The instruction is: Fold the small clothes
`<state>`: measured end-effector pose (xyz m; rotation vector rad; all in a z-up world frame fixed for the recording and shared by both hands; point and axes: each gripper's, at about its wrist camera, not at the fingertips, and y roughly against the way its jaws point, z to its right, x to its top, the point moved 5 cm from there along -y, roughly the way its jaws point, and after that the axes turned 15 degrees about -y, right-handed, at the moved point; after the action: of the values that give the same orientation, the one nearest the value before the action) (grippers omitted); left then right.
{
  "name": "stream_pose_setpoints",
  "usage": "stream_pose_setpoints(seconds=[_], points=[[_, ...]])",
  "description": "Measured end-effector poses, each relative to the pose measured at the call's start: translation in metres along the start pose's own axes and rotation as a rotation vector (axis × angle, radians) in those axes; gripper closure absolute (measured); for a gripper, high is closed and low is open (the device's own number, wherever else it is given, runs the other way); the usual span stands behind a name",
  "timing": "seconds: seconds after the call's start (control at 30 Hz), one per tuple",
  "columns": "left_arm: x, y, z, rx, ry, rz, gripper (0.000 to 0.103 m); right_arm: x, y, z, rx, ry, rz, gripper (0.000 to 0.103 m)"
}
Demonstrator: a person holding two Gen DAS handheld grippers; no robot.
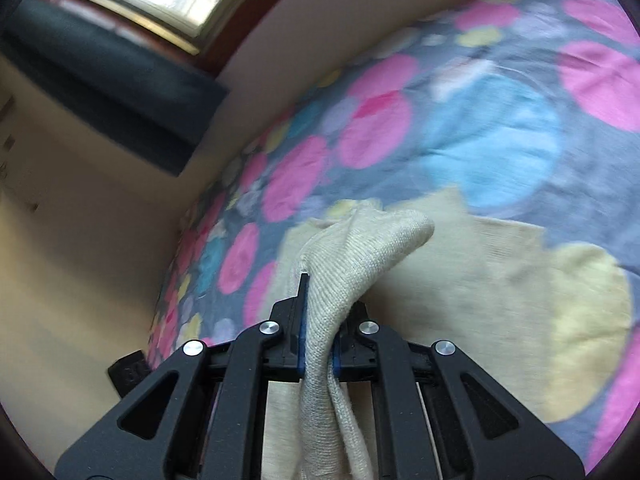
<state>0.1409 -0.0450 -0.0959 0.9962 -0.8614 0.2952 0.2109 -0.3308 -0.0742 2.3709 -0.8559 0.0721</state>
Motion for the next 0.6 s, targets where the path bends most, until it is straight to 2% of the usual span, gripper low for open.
stream_pose_setpoints(seconds=[0.17,0.27,0.43,0.57,0.6], points=[[0.002,0.003,0.028,-0.059,-0.112,0.020,0.017,0.000,-0.002,0.056,-0.033,-0.090,-0.002,0.095],[0.001,0.001,0.051,-0.084,-0.212,0.009,0.017,0.001,-0.005,0.083,-0.004,-0.169,-0.011,0.095],[-0.007,-0.003,0.088,-0.125,-0.375,-0.025,0.017,0.002,-0.004,0.089,0.047,-0.220,-0.024,0.095],[-0.017,-0.010,0.102,-0.142,-0.458,-0.079,0.017,-0.001,0.023,0.093,0.060,-0.233,-0.038,0.086],[-0.020,-0.012,0.106,-0.142,-0.476,-0.093,0.017,-0.004,0.029,0.091,0.065,-0.236,-0.035,0.077]])
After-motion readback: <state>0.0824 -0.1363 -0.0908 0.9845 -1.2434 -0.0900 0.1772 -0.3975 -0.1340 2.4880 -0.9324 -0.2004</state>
